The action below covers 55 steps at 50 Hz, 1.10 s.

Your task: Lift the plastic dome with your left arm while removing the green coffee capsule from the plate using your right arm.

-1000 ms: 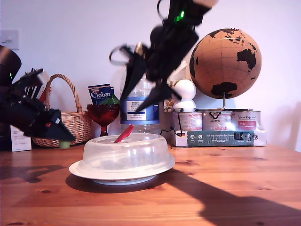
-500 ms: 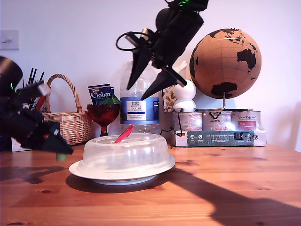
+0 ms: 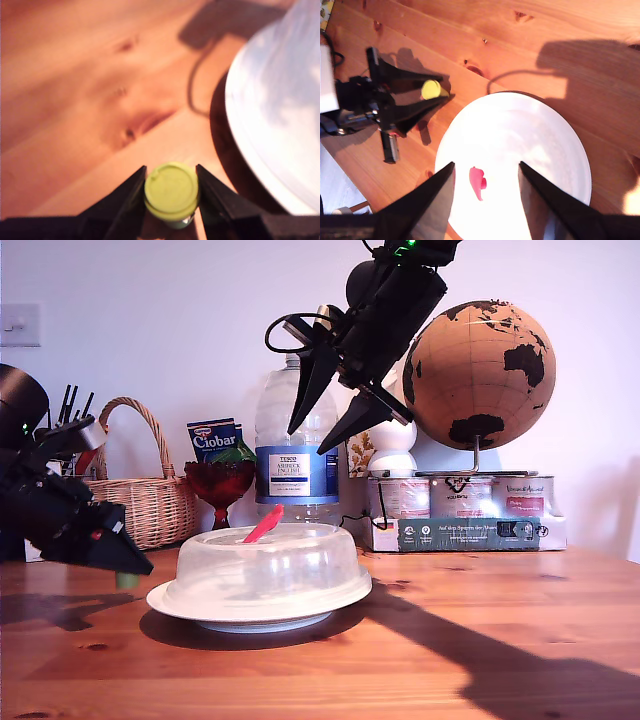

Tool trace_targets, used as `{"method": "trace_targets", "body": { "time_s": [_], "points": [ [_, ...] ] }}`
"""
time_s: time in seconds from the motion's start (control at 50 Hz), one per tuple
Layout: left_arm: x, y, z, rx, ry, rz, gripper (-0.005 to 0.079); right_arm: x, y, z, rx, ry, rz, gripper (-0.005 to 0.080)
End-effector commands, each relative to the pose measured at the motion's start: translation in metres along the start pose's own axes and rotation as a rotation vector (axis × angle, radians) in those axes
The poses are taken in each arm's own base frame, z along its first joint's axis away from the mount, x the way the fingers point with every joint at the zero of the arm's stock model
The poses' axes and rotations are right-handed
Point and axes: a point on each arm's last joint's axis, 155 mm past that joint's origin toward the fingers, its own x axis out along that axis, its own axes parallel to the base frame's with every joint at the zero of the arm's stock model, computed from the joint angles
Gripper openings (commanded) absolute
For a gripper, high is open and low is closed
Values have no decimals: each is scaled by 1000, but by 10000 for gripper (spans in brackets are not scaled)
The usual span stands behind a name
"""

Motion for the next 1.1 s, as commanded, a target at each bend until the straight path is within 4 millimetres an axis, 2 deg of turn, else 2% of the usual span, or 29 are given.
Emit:
{"method": "trace_targets", "body": {
  "time_s": [0.0, 0.18, 0.42, 0.56, 0.8, 1.08],
  "points": [
    [5, 1, -14, -10, 29, -4, 219, 4, 0, 1, -6, 2, 2, 361],
    [5, 2, -10, -2, 14, 1, 348, 4, -1, 1, -9, 1, 1, 361],
    [5, -2, -7, 1, 2, -20, 435, 4, 0, 3, -13, -7, 2, 361],
    [2, -3, -1, 7, -12, -22, 450, 4, 0, 4, -14, -9, 2, 361],
    [-7, 0, 21, 38, -66, -4, 450, 4, 0, 3, -14, -8, 2, 361],
    [-33, -3, 61, 60, -158, 17, 440, 3, 0, 4, -64, -9, 2, 347]
  ]
}}
